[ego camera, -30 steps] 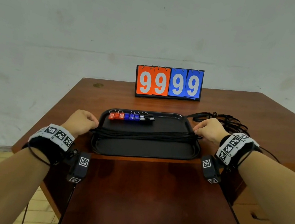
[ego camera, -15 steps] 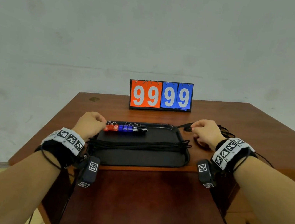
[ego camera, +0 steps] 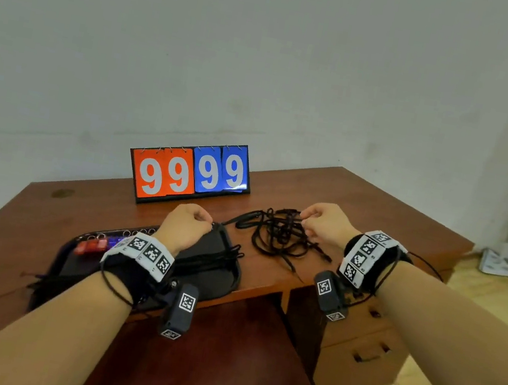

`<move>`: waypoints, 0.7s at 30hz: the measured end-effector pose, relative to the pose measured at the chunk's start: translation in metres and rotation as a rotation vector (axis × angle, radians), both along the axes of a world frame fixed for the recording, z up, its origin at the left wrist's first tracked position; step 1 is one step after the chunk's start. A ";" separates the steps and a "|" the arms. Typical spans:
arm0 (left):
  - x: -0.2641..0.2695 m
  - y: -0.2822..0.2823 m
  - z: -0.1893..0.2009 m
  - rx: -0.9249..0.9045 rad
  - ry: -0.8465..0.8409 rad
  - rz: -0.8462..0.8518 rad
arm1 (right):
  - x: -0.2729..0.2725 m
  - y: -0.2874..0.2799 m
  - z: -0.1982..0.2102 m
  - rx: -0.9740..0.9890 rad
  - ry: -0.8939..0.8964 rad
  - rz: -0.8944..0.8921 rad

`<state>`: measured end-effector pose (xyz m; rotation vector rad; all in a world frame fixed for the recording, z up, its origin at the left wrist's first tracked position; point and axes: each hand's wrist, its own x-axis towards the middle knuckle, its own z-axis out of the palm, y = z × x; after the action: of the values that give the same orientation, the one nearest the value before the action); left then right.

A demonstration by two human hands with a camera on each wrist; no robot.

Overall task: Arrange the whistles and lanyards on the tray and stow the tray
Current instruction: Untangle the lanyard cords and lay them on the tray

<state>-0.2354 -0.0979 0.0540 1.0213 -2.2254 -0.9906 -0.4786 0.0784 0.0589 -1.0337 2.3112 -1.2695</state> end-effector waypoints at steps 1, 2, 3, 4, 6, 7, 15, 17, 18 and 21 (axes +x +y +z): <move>-0.011 0.004 -0.002 -0.003 -0.007 -0.018 | -0.007 0.004 -0.001 0.010 0.000 0.000; -0.020 0.008 -0.004 -0.005 -0.009 -0.035 | -0.011 0.009 -0.001 0.024 0.010 0.002; -0.030 0.012 -0.006 -0.010 -0.016 -0.046 | -0.015 0.013 -0.002 0.035 0.019 0.003; -0.038 0.016 -0.008 -0.015 -0.018 -0.054 | -0.019 0.016 -0.003 0.040 0.020 0.009; -0.054 0.021 -0.012 -0.025 -0.041 -0.075 | -0.024 0.020 -0.005 0.037 -0.006 0.025; -0.060 0.024 -0.013 -0.032 -0.064 -0.085 | -0.026 0.021 -0.006 0.037 -0.011 0.032; -0.093 0.037 -0.026 -0.084 -0.190 -0.141 | -0.025 0.011 -0.024 0.307 0.115 0.293; -0.096 0.040 -0.028 -0.089 -0.202 -0.153 | -0.021 0.006 -0.030 0.342 0.148 0.331; -0.097 0.040 -0.029 -0.096 -0.210 -0.159 | -0.018 0.003 -0.032 0.348 0.166 0.333; -0.099 0.042 -0.030 -0.115 -0.222 -0.154 | -0.011 -0.007 -0.037 0.405 0.217 0.339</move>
<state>-0.3348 -0.0560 0.0241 0.9603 -2.5434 -0.8342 -0.4899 0.0711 0.0215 -1.3852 2.2780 -0.5558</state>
